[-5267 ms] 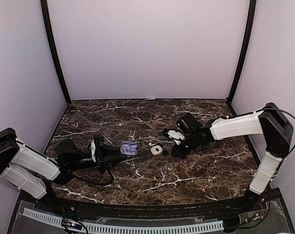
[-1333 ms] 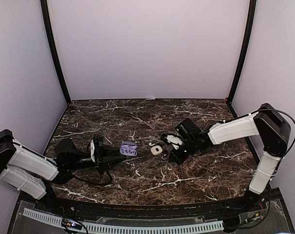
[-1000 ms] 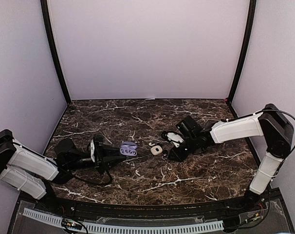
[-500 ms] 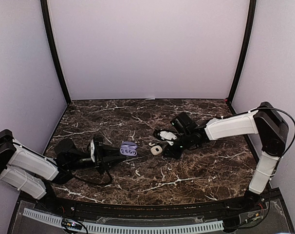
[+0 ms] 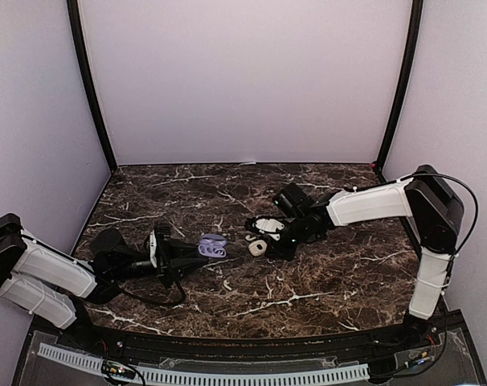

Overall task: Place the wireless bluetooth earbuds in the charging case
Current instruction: Pick up the left earbud from the center of the board.

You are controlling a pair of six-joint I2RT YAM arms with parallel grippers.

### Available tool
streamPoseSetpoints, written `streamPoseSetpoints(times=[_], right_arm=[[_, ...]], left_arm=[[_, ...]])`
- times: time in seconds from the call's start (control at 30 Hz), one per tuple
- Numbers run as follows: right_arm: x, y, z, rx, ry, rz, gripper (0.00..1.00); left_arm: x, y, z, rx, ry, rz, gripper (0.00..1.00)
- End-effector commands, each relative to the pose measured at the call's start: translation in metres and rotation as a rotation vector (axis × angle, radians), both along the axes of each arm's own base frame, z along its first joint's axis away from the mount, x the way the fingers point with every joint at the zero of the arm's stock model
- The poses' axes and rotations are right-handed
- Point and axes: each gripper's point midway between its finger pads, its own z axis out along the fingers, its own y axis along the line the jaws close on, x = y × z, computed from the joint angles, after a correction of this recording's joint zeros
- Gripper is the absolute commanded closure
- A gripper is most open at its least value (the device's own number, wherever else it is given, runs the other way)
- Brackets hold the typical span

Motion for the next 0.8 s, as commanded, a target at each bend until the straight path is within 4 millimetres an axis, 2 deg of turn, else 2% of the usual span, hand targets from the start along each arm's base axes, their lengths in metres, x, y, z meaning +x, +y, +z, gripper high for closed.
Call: streamPoseSetpoints(times=[0.0, 0.27, 0.77], right_arm=[[-0.001, 0.002, -0.004, -0.028, 0.004, 0.020, 0.82], [-0.001, -0.006, -0.012, -0.065, 0.005, -0.003, 0.83], [-0.003, -0.014, -0.013, -0.082, 0.005, -0.034, 0.84]], left_arm=[[0.002, 0.001, 0.007, -0.017, -0.014, 0.007, 0.99], [0.002, 0.001, 0.007, -0.016, -0.013, 0.006, 0.99], [0.001, 0.001, 0.007, -0.017, -0.014, 0.005, 0.99]])
